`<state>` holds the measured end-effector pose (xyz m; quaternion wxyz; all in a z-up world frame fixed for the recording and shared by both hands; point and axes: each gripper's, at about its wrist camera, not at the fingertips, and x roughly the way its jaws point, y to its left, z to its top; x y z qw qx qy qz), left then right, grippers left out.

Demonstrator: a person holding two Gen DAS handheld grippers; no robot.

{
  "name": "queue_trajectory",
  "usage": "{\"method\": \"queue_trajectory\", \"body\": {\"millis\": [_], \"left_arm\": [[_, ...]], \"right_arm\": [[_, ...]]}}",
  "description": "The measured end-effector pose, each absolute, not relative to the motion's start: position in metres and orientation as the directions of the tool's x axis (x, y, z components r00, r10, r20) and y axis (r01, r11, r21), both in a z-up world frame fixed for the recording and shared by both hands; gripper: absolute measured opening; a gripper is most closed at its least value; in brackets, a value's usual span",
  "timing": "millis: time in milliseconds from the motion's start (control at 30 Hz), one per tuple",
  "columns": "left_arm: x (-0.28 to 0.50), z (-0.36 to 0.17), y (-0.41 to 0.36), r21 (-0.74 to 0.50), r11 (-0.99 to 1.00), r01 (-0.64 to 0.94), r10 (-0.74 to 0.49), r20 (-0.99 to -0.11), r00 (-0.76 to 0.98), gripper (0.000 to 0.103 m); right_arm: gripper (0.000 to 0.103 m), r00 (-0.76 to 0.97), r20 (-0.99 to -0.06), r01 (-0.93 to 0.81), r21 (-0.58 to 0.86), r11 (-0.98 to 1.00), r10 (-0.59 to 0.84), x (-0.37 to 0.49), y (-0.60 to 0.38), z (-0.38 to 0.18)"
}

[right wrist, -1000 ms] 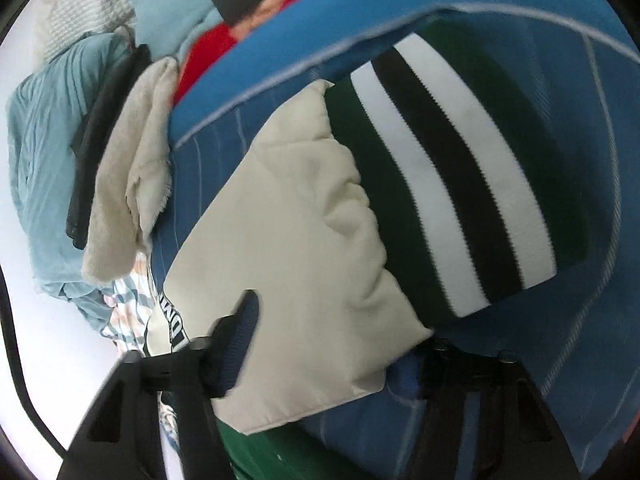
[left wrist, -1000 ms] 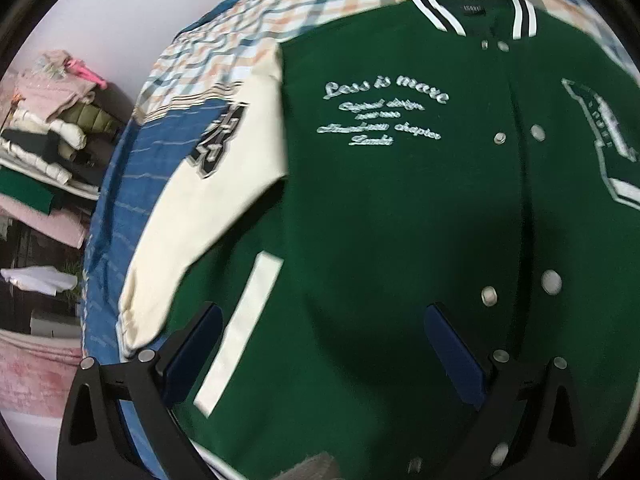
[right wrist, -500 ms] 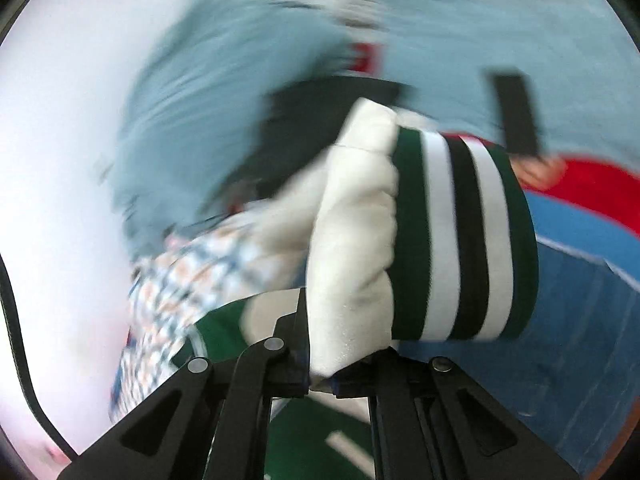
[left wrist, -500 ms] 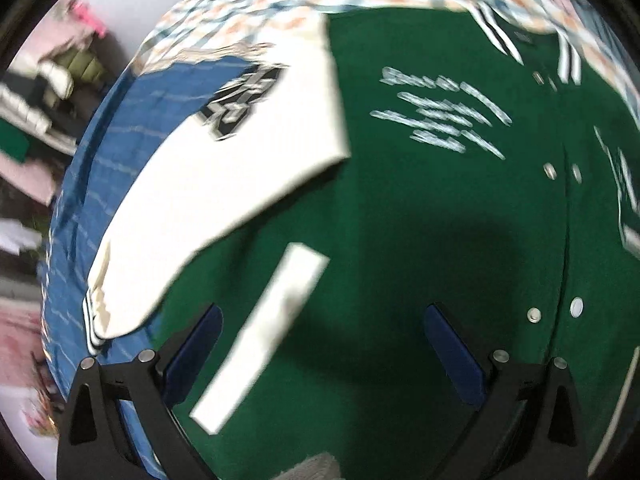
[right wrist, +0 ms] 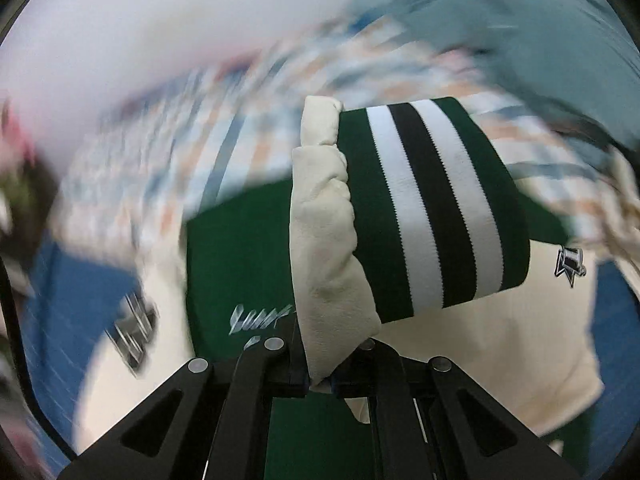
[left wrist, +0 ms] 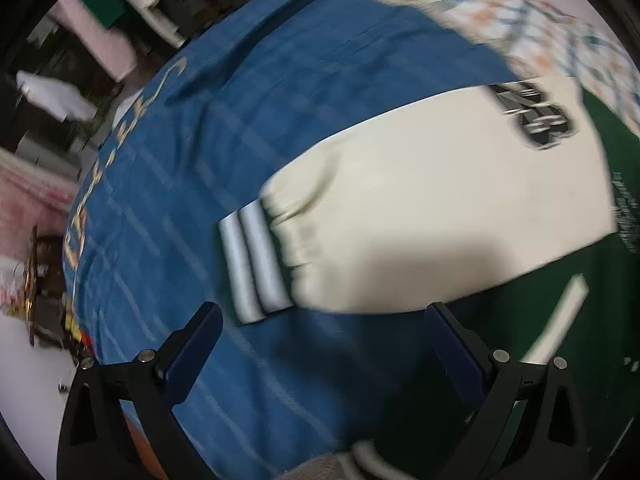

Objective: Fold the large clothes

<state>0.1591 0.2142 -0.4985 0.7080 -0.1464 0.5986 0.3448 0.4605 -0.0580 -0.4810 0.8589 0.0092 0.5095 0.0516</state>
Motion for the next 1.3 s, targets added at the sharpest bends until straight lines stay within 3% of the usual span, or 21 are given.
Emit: {"method": "queue_trajectory", "body": {"millis": [100,200,267,367,500,600,667,700,733,767,1000,1067,1133,1300], "left_arm": [[0.136,-0.507,0.231,0.200,0.704,-0.681,0.293,-0.956,0.022,0.103],[0.122,-0.511,0.244,0.134,0.685,-0.717,0.230,-0.972,0.038,0.102],[0.114,-0.511,0.252,0.047,0.656,-0.753,0.159,-0.984,0.078,0.102],[0.111,-0.517,0.260,-0.135,0.573,-0.809,0.018,-0.984,0.177,0.102],[0.127,-0.551,0.269,-0.314,0.419,-0.852,-0.154,-0.949,0.274,0.102],[0.156,-0.566,0.280,-0.314,0.366,-0.876,-0.111,-0.949,0.294,0.099],[0.173,-0.563,0.294,-0.264,0.371,-0.890,-0.033,-0.962,0.272,0.059],[0.180,-0.561,0.301,-0.249,0.379,-0.892,-0.003,-0.964,0.267,0.047],[0.188,-0.557,0.312,-0.229,0.388,-0.893,0.032,-0.965,0.261,0.025],[0.195,-0.553,0.323,-0.219,0.396,-0.892,0.052,-0.964,0.260,0.021],[0.261,-0.479,0.407,-0.171,0.537,-0.826,0.250,-0.903,0.350,0.014],[0.284,-0.452,0.420,-0.146,0.594,-0.791,0.301,-0.872,0.386,0.014],[0.306,-0.422,0.427,-0.125,0.642,-0.757,0.340,-0.838,0.427,0.013],[0.326,-0.379,0.420,-0.066,0.724,-0.686,0.383,-0.789,0.480,0.013]], "right_arm": [[0.008,0.318,-0.948,-0.222,-0.066,0.973,0.008,0.450,0.019,-0.561],[0.030,0.336,-0.942,-0.320,-0.139,0.937,-0.025,0.418,0.050,-0.572],[0.039,0.314,-0.948,-0.358,-0.063,0.932,0.057,0.400,0.048,-0.556],[0.059,0.250,-0.931,-0.309,0.185,0.933,0.267,0.372,0.006,-0.521],[0.059,0.226,-0.920,-0.194,0.279,0.940,0.320,0.350,-0.050,-0.488],[0.059,0.216,-0.931,-0.104,0.279,0.955,0.296,0.340,-0.089,-0.478],[0.059,0.203,-0.935,-0.035,0.288,0.957,0.289,0.343,-0.111,-0.484],[0.059,0.196,-0.938,-0.004,0.290,0.957,0.285,0.344,-0.119,-0.489],[0.059,0.193,-0.935,0.028,0.308,0.951,0.297,0.344,-0.126,-0.493],[0.059,0.196,-0.932,0.043,0.318,0.947,0.304,0.345,-0.127,-0.495],[0.056,0.222,-0.890,0.069,0.422,0.904,0.398,0.382,-0.089,-0.510],[0.028,0.204,-0.869,0.096,0.476,0.874,0.451,0.405,-0.066,-0.528],[0.021,0.168,-0.874,0.095,0.474,0.875,0.456,0.426,-0.034,-0.550],[0.020,0.101,-0.909,0.087,0.414,0.906,0.405,0.447,0.014,-0.584]]}}
